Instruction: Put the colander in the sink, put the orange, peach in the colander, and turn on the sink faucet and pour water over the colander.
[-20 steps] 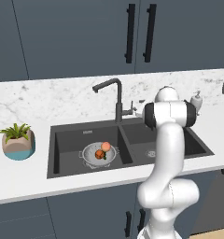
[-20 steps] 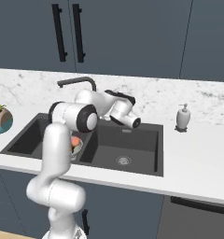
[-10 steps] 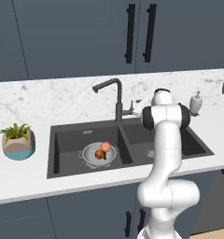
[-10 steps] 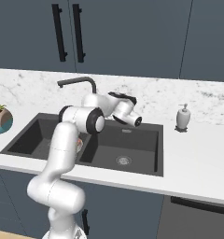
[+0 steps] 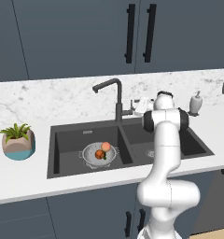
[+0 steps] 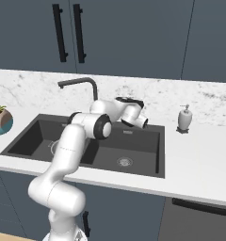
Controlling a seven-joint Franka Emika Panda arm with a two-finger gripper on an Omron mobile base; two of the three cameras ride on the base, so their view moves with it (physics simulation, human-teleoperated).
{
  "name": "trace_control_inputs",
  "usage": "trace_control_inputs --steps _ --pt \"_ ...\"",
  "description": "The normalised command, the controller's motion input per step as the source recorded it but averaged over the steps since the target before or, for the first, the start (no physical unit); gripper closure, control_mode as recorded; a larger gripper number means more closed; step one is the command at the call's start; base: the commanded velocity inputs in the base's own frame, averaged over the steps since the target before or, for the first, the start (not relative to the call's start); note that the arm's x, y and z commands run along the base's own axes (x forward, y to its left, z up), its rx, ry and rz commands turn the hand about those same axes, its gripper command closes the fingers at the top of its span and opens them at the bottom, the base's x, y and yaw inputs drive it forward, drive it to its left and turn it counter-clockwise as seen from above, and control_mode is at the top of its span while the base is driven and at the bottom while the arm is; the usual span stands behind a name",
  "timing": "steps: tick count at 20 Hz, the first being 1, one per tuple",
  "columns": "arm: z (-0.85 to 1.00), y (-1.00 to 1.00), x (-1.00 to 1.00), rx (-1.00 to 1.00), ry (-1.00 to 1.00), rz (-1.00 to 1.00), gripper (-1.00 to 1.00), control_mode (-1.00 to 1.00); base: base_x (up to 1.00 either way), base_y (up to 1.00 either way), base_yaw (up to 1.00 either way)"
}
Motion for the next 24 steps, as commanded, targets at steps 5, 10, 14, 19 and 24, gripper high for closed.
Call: trace_control_inputs --steps 5,10,14,19,24 --pt "0.0 0.18 0.01 0.0 0.0 -0.01 -1.0 -1.0 0.0 0.0 0.0" --pt "0.02 0.21 0.0 0.0 0.0 -0.06 -1.0 -1.0 0.0 0.0 0.0" --pt "0.03 0.16 0.0 -0.01 0.0 -0.12 -1.0 -1.0 0.0 0.0 0.0" --pt "0.05 0.02 0.09 -0.03 0.0 -0.12 -1.0 -1.0 0.0 0.0 0.0" --pt "0.01 0.03 0.04 -0.02 0.0 -0.1 -1.0 -1.0 0.0 0.0 0.0"
